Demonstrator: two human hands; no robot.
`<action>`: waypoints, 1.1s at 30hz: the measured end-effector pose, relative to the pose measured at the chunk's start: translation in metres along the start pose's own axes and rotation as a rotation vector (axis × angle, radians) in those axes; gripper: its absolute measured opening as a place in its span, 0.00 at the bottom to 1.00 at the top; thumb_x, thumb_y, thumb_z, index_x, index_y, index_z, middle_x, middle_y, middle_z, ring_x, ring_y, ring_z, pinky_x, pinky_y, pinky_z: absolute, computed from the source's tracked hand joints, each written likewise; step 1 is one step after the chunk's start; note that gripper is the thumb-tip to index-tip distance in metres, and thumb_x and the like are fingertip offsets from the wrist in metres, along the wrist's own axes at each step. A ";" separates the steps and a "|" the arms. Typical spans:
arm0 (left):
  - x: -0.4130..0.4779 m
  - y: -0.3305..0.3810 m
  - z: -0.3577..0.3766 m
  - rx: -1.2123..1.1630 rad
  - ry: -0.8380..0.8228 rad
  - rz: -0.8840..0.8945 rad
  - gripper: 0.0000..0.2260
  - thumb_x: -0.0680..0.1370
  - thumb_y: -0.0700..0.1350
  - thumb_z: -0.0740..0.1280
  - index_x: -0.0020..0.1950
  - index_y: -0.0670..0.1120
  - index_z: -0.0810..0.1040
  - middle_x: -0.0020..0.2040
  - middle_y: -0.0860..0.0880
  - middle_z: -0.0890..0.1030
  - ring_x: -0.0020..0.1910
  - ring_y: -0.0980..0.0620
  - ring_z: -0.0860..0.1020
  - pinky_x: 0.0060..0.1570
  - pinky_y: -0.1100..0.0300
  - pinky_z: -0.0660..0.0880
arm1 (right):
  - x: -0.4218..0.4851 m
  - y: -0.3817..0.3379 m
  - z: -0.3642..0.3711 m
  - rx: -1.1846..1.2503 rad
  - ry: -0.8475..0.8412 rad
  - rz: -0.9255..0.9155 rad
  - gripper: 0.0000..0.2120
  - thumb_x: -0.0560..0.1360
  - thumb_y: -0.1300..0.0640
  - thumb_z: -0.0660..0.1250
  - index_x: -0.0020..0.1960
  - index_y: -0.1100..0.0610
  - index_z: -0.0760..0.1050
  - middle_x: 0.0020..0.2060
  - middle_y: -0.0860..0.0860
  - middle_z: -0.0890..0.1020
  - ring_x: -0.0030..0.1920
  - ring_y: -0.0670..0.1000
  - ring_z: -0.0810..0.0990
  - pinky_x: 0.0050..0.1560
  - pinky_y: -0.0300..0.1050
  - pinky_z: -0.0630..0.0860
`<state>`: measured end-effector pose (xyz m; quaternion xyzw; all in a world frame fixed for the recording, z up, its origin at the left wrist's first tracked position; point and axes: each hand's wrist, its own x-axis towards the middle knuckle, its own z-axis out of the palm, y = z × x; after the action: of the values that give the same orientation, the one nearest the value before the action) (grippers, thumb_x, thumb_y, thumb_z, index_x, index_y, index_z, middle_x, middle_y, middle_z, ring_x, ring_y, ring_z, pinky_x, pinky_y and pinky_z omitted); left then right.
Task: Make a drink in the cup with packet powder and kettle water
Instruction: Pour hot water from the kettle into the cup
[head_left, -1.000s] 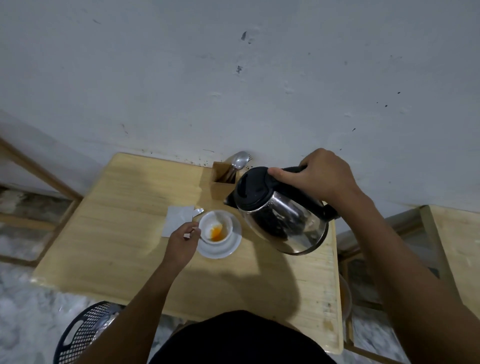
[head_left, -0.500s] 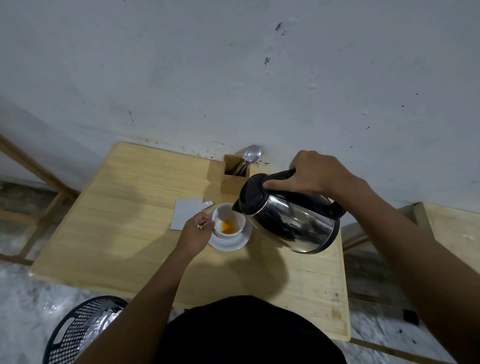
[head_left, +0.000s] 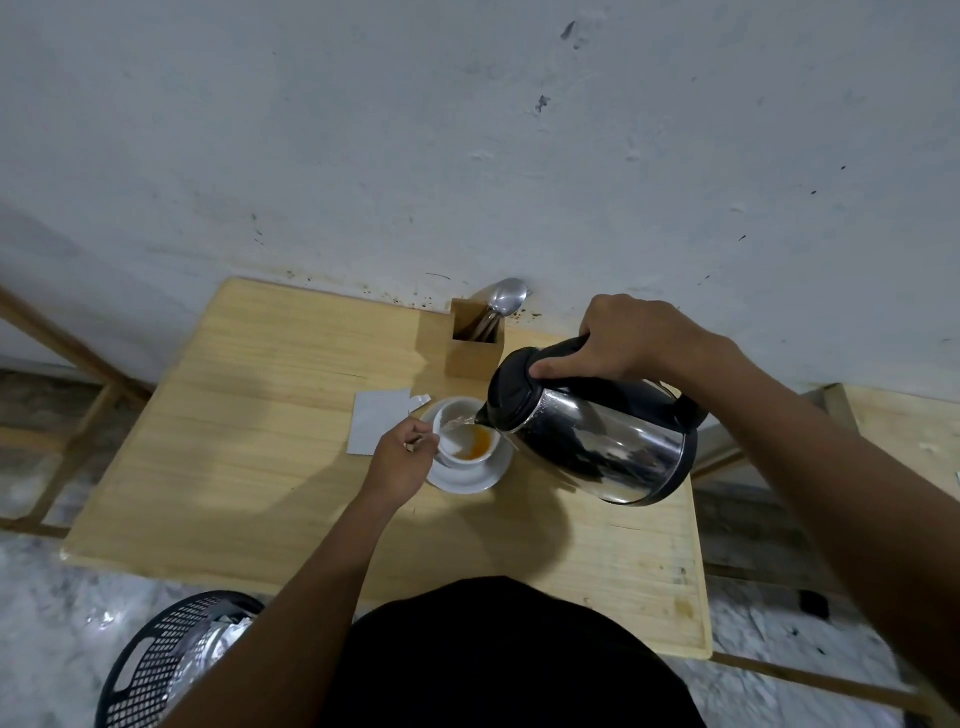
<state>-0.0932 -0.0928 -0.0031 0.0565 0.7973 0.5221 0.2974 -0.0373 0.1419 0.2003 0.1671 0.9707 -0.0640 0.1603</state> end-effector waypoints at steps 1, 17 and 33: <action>0.000 0.000 0.000 0.000 0.000 0.000 0.05 0.79 0.43 0.64 0.52 0.45 0.77 0.45 0.52 0.78 0.39 0.53 0.75 0.43 0.54 0.74 | 0.000 0.001 0.000 -0.001 -0.001 0.005 0.33 0.63 0.23 0.64 0.31 0.55 0.71 0.27 0.49 0.75 0.30 0.49 0.74 0.31 0.42 0.65; -0.004 0.001 0.009 0.077 0.089 0.050 0.06 0.79 0.42 0.62 0.53 0.42 0.77 0.46 0.49 0.77 0.38 0.57 0.73 0.37 0.65 0.70 | -0.004 0.016 -0.003 -0.011 -0.008 0.060 0.34 0.61 0.22 0.65 0.31 0.55 0.68 0.28 0.48 0.73 0.30 0.49 0.73 0.32 0.43 0.66; -0.005 0.004 0.011 0.090 0.112 0.060 0.07 0.79 0.41 0.62 0.53 0.41 0.78 0.45 0.48 0.78 0.40 0.54 0.74 0.37 0.64 0.69 | -0.016 0.023 -0.001 -0.018 -0.004 0.057 0.33 0.62 0.23 0.65 0.31 0.55 0.68 0.28 0.48 0.74 0.29 0.49 0.72 0.32 0.42 0.66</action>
<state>-0.0841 -0.0847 -0.0006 0.0642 0.8334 0.4967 0.2336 -0.0159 0.1585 0.2048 0.1932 0.9658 -0.0511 0.1652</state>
